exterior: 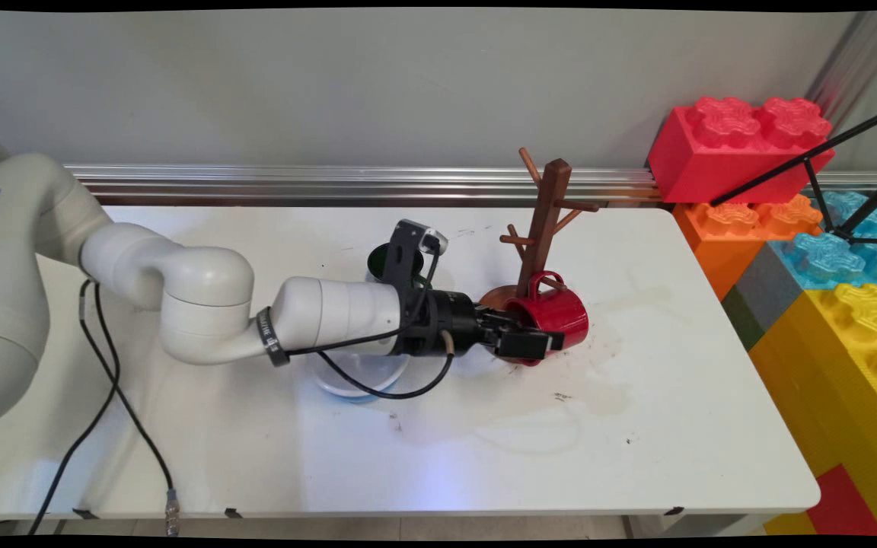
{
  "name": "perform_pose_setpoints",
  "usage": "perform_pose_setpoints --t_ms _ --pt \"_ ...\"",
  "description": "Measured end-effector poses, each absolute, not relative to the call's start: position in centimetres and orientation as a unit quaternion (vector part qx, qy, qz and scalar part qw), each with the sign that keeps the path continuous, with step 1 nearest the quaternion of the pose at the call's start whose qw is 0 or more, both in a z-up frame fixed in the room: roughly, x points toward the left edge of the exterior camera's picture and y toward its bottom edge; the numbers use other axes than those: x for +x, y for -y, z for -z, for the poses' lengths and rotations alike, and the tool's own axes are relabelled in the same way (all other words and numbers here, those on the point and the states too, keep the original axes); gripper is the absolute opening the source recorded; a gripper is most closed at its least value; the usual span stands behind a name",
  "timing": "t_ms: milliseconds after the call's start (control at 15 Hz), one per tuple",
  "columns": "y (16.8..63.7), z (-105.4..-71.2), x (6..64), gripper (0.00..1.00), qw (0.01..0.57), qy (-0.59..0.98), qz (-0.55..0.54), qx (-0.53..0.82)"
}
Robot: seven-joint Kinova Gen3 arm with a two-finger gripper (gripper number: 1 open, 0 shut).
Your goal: Pick up the red mug from the rack
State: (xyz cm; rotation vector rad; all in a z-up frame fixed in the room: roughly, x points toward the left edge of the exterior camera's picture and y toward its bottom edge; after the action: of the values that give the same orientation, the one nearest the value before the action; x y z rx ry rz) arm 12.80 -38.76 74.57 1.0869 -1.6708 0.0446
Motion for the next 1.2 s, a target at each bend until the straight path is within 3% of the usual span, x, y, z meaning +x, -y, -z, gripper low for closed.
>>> perform_pose_setpoints --t_ms 1200 --pt "40.4 -72.2 10.3 1.00 0.548 0.669 -0.020 0.502"
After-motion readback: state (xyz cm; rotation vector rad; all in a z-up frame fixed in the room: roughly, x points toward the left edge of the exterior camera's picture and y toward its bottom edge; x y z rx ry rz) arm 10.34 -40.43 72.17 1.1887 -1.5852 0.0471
